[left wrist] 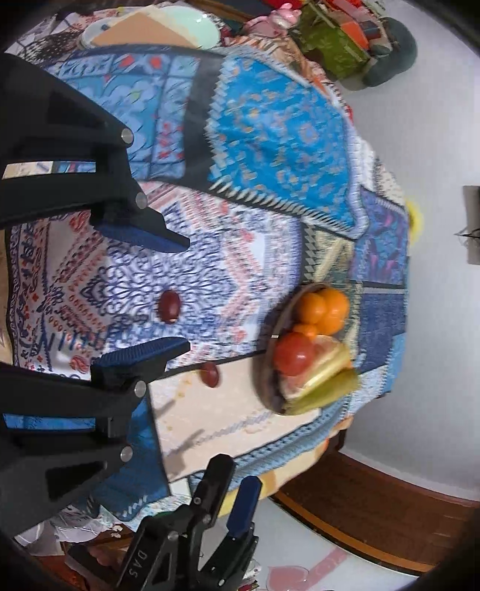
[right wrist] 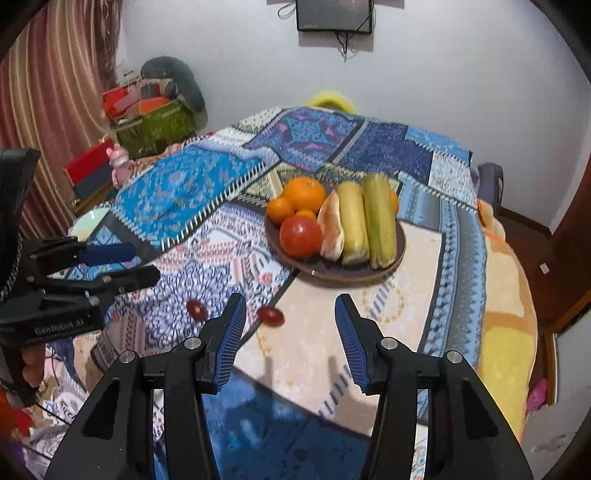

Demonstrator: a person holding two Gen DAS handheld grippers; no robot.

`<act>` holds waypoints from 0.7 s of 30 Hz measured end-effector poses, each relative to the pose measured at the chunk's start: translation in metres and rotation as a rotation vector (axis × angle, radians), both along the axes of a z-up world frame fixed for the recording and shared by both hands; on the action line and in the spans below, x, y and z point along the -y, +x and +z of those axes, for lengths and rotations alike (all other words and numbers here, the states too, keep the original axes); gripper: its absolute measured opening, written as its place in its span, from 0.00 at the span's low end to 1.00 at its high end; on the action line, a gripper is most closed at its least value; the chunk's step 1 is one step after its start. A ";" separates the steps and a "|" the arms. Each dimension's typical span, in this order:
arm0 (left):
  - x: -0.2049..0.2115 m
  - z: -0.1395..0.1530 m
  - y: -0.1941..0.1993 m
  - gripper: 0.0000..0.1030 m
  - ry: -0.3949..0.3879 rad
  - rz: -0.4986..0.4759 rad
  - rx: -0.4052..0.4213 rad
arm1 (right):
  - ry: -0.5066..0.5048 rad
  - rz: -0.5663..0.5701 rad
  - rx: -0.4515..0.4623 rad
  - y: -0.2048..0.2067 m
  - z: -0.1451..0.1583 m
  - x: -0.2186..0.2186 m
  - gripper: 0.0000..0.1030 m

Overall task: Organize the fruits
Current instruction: 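Grasp a red date with the left tool while the right tool grasps another date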

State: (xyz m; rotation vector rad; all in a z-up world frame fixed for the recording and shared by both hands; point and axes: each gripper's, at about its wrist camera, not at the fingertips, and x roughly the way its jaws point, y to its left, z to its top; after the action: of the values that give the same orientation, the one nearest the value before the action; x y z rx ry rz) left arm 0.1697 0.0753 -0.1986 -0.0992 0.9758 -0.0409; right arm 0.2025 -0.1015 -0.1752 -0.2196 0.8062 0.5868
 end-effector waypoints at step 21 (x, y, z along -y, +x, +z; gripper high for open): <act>0.002 -0.059 0.025 0.28 -0.090 -0.026 -0.089 | 0.001 0.031 -0.170 0.025 -0.060 -0.023 0.45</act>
State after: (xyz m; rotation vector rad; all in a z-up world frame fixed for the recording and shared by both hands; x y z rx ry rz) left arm 0.1950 0.0731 -0.2572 -0.1724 1.0642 -0.1056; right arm 0.2273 -0.0785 -0.2356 -0.1831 0.9677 0.6416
